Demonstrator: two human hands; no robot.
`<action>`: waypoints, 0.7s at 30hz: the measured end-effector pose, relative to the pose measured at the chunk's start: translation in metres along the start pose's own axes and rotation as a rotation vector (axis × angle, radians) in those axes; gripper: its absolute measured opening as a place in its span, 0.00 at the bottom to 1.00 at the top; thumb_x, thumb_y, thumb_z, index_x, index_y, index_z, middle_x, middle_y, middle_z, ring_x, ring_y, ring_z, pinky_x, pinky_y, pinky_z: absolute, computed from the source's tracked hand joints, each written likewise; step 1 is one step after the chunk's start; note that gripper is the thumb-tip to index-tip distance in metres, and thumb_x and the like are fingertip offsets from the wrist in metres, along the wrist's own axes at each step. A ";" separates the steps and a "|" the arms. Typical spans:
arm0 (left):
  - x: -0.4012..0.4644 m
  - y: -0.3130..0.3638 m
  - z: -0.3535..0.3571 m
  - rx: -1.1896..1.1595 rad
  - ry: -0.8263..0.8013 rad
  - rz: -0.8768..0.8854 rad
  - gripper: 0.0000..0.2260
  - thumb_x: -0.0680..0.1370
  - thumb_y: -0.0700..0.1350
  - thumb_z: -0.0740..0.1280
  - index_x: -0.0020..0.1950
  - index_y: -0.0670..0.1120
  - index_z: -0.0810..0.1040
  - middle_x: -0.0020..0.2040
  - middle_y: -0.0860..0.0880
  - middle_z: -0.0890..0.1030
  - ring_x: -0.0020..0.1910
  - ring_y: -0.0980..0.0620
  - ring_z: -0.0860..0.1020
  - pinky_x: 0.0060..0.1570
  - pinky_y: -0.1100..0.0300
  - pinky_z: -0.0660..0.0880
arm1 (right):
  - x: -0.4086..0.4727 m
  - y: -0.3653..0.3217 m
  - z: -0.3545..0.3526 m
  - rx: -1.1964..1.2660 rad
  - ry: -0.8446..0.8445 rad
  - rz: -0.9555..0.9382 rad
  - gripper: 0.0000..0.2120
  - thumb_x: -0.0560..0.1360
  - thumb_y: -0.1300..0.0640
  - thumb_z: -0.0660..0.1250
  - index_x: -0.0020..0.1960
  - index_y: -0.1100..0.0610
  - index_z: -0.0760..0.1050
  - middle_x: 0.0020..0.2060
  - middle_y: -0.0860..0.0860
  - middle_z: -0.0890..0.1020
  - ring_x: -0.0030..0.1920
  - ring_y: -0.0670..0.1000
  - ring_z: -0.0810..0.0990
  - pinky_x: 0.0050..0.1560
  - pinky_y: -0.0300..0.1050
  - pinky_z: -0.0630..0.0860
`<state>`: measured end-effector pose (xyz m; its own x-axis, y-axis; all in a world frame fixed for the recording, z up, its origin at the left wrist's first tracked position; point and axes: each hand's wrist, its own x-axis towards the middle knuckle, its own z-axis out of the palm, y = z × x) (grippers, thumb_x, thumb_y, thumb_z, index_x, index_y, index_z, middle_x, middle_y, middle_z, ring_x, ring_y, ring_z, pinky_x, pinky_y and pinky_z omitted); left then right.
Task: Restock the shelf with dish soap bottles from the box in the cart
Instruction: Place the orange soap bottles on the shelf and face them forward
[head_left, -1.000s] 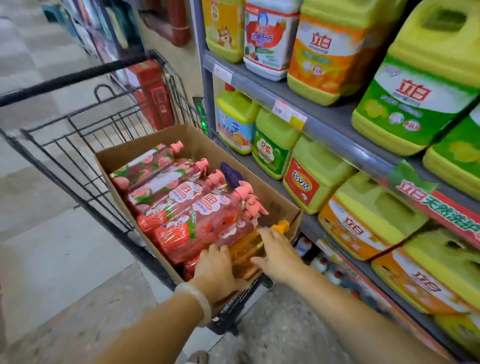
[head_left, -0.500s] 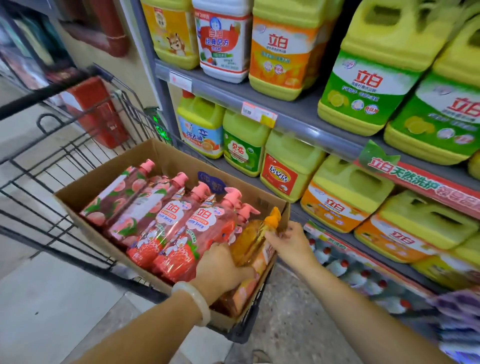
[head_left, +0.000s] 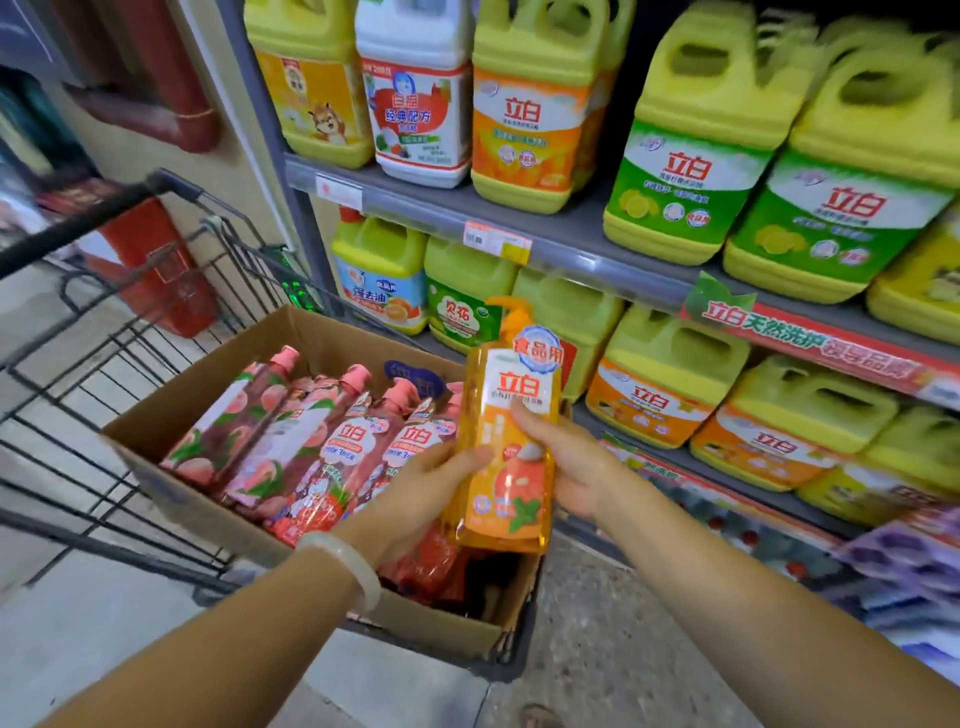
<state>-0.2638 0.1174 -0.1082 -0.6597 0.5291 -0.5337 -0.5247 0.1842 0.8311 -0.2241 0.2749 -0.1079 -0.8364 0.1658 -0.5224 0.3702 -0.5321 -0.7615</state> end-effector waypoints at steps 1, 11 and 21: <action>-0.003 0.006 0.000 0.001 -0.052 0.015 0.14 0.75 0.43 0.69 0.60 0.43 0.76 0.52 0.44 0.84 0.49 0.46 0.83 0.52 0.51 0.79 | -0.001 -0.007 0.006 -0.041 0.019 -0.037 0.31 0.59 0.49 0.73 0.61 0.56 0.76 0.53 0.58 0.83 0.45 0.54 0.84 0.53 0.55 0.79; -0.017 0.062 0.020 0.078 -0.278 0.185 0.18 0.69 0.38 0.72 0.58 0.43 0.76 0.49 0.45 0.84 0.44 0.49 0.84 0.40 0.58 0.81 | -0.056 -0.073 0.012 -0.126 0.013 -0.184 0.12 0.75 0.59 0.67 0.57 0.59 0.76 0.47 0.56 0.83 0.40 0.52 0.84 0.45 0.51 0.81; -0.060 0.103 0.129 0.248 -0.480 0.281 0.29 0.62 0.44 0.74 0.62 0.43 0.75 0.56 0.42 0.82 0.54 0.42 0.81 0.56 0.44 0.76 | -0.171 -0.118 -0.057 -0.085 0.114 -0.412 0.10 0.75 0.59 0.65 0.57 0.55 0.76 0.48 0.54 0.83 0.42 0.51 0.83 0.48 0.51 0.80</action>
<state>-0.2092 0.2115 0.0294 -0.4086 0.8891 -0.2063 -0.1867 0.1398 0.9724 -0.1016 0.3568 0.0493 -0.8730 0.4432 -0.2034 0.0507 -0.3324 -0.9418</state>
